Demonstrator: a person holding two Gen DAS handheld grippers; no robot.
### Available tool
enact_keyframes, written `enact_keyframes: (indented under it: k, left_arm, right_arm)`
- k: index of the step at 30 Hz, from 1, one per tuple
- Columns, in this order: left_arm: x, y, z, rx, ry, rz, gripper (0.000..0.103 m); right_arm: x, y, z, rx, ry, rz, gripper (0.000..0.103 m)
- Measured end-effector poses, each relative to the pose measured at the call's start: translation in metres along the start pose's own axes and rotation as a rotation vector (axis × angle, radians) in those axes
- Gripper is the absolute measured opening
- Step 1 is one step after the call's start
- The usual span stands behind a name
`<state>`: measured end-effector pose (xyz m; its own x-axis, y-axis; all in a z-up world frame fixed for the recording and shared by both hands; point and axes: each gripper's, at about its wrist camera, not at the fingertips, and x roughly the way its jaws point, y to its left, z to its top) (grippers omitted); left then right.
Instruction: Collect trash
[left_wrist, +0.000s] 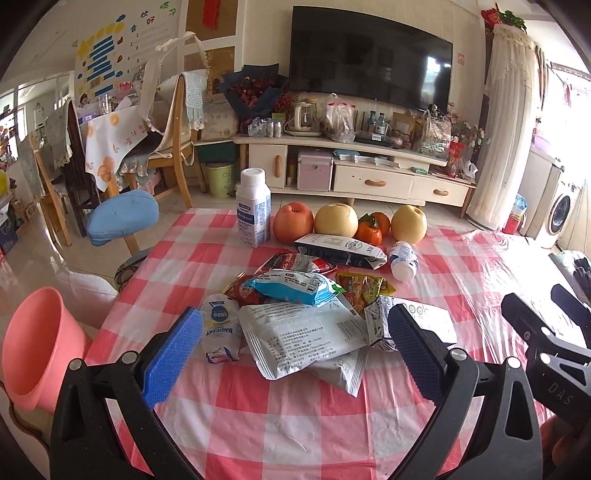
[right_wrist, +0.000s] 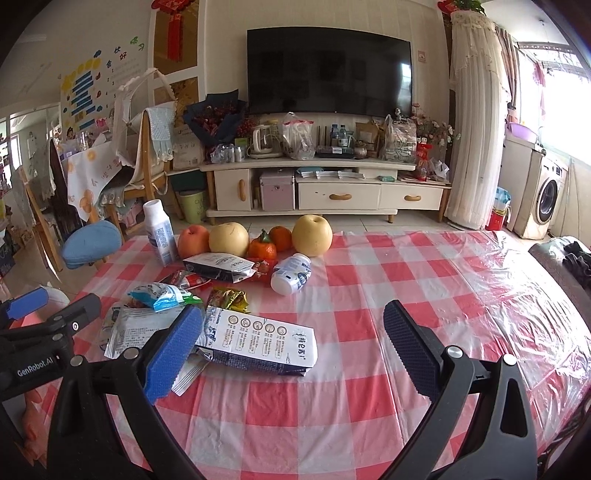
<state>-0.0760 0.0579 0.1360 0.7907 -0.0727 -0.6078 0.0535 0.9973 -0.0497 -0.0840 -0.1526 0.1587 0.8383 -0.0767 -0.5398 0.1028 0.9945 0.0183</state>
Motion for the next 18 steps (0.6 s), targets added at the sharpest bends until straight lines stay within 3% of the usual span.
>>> enact_keyframes:
  k: [18]
  left_arm:
    - [0.0038, 0.0026, -0.0016, 0.010, 0.013, -0.001, 0.099]
  right_arm:
    - [0.0082, -0.0068, -0.0054, 0.007, 0.023, -0.002, 0.099]
